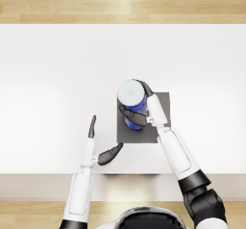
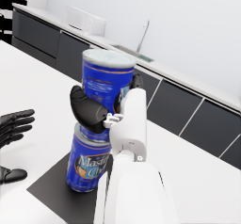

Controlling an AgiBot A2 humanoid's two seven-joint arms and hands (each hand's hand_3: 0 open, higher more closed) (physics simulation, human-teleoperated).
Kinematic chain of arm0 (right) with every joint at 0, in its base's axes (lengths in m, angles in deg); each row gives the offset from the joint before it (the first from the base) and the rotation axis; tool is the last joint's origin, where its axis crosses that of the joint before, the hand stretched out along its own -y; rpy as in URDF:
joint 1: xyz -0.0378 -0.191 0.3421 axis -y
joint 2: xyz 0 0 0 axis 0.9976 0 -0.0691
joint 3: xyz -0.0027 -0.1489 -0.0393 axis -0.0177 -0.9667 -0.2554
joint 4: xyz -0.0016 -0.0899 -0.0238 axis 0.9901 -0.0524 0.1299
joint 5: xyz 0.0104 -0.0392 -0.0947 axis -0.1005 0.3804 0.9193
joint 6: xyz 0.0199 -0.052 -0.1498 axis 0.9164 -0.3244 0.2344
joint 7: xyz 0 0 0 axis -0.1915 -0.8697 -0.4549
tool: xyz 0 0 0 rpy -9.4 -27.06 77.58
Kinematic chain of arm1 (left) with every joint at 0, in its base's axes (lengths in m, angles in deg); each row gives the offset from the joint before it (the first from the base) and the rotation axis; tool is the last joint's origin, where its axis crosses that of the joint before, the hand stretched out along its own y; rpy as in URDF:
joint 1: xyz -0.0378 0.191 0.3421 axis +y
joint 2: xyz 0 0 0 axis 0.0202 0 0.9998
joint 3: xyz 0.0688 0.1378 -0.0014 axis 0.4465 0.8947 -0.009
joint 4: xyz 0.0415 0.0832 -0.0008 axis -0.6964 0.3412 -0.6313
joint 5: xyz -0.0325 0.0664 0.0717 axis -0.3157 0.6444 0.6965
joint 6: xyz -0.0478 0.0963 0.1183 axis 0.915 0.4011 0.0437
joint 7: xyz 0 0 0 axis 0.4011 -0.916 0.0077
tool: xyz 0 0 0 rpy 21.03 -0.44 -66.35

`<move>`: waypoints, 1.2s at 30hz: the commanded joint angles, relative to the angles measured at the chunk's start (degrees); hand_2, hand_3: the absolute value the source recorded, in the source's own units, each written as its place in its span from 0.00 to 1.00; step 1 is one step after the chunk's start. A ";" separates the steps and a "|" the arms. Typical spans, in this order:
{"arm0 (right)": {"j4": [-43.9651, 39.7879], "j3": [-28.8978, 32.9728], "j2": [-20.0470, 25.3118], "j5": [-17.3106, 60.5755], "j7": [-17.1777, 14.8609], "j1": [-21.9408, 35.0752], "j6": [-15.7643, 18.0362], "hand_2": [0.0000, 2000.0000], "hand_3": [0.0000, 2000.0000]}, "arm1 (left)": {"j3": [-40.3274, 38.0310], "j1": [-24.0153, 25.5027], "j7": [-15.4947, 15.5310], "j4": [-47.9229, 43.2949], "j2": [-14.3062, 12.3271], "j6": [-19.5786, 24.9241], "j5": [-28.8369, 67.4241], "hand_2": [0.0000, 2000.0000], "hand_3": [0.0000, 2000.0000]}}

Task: Pick up the blue can on the left and place it in the middle, then pick up the blue can on the right and place it on top of the can in the middle

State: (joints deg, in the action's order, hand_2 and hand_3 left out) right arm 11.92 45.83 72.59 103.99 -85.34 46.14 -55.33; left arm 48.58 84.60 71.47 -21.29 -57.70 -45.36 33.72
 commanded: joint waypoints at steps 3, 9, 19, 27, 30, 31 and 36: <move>-4.83 0.28 0.79 0.00 0.68 0.71 -0.59 1.00 0.76 | 0.25 -0.25 0.00 -0.10 -0.17 0.00 0.00 0.00 0.00; -5.36 1.44 0.43 0.02 1.24 -0.45 -1.27 0.32 0.60 | 0.57 -1.55 0.00 -0.27 -0.63 0.00 0.00 0.00 0.00; 3.48 9.67 1.28 0.05 -1.29 -1.21 -0.20 0.00 0.00 | -5.13 -11.40 0.00 -7.63 -2.68 0.00 0.00 0.00 0.00; 15.08 13.97 1.34 0.02 0.73 -2.94 6.93 0.00 0.00 | -10.20 -20.51 0.00 -9.06 -2.33 0.00 -0.02 0.00 0.00; 19.63 15.91 1.64 0.02 1.03 -3.00 7.90 0.00 0.00 | -11.64 -21.97 0.00 -9.68 -2.15 0.00 -0.02 0.00 0.00; 21.39 16.94 1.71 0.02 1.08 -3.06 8.06 0.00 0.00 | -12.65 -22.69 0.00 -9.87 -2.01 0.00 -0.02 0.00 0.00; 26.99 24.45 1.56 0.01 1.18 -4.59 8.39 0.00 0.00 | -18.08 -26.43 0.00 -9.77 -0.76 0.00 -0.03 0.00 0.00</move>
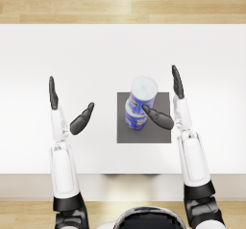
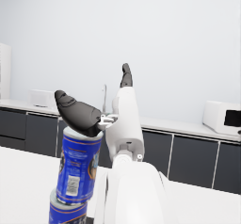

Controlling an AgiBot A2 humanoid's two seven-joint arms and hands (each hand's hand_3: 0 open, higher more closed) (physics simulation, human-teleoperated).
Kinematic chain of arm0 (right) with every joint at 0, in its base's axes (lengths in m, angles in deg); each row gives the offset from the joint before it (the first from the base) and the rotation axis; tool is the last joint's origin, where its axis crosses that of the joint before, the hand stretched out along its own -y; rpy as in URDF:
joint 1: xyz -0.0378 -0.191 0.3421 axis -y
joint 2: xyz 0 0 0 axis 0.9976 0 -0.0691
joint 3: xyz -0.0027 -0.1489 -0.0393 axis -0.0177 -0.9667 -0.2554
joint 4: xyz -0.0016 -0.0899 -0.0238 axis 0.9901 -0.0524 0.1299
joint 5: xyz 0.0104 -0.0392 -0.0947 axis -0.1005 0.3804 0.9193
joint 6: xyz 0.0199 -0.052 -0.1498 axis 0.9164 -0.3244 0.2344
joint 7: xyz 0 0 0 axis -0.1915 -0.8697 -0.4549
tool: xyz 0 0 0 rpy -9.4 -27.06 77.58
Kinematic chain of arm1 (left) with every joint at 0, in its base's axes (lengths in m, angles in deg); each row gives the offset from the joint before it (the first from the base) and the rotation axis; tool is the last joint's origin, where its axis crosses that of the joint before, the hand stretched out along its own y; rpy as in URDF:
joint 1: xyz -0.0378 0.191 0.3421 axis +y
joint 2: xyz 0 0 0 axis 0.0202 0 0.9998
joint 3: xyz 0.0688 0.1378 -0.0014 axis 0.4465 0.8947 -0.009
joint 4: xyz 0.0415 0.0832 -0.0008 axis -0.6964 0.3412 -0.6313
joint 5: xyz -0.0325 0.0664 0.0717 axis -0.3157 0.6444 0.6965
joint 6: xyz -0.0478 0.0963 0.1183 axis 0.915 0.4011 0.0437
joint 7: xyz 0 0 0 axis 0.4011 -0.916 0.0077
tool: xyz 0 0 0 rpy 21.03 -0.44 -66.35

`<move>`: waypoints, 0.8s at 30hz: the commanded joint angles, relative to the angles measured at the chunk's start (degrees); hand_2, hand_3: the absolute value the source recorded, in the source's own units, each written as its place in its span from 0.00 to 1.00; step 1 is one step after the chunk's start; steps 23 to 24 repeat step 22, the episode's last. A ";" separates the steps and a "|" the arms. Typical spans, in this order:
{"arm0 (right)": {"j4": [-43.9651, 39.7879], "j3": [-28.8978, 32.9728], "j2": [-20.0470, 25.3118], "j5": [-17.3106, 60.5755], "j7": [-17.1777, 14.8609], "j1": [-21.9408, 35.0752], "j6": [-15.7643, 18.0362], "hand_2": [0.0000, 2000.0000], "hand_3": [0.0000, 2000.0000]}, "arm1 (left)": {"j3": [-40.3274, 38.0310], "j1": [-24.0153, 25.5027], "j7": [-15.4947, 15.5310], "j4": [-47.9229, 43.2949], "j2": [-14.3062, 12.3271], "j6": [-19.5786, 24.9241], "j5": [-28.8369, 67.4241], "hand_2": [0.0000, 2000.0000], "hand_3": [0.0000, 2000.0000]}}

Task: Pick up the blue can on the left and place it in the middle, then pick up the blue can on the right and place it on top of the can in the middle

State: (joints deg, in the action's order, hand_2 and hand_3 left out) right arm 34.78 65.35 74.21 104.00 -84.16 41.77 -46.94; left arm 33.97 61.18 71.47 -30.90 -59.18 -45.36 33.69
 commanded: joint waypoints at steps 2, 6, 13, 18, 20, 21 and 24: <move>5.93 8.54 -0.25 -0.01 0.01 -1.97 0.04 0.00 0.00 | -5.53 -3.30 0.00 -0.22 0.98 0.00 0.00 0.00 0.00; 7.14 12.95 -0.26 -0.03 0.02 -5.02 0.06 0.00 0.00 | -7.59 -3.55 0.00 1.28 1.27 0.00 -0.02 0.00 0.00; 6.74 12.94 -0.25 -0.04 0.02 -6.05 0.07 0.00 0.00 | -7.57 -2.59 0.00 1.46 1.14 0.00 -0.02 0.00 0.00; 6.84 13.30 -0.24 -0.04 0.02 -6.27 0.07 0.00 0.00 | -7.75 -2.61 0.00 1.55 1.15 0.00 -0.02 0.00 0.00; 6.85 13.34 -0.24 -0.04 0.02 -6.29 0.07 0.00 0.00 | -7.77 -2.61 0.00 1.56 1.16 0.00 -0.02 0.00 0.00; 6.86 13.35 -0.24 -0.04 0.02 -6.30 0.08 0.00 0.00 | -7.78 -2.61 0.00 1.56 1.16 0.00 -0.02 0.00 0.00; 6.86 13.36 -0.24 -0.04 0.02 -6.30 0.08 0.00 0.00 | -7.78 -2.61 0.00 1.56 1.16 0.00 -0.02 0.00 0.00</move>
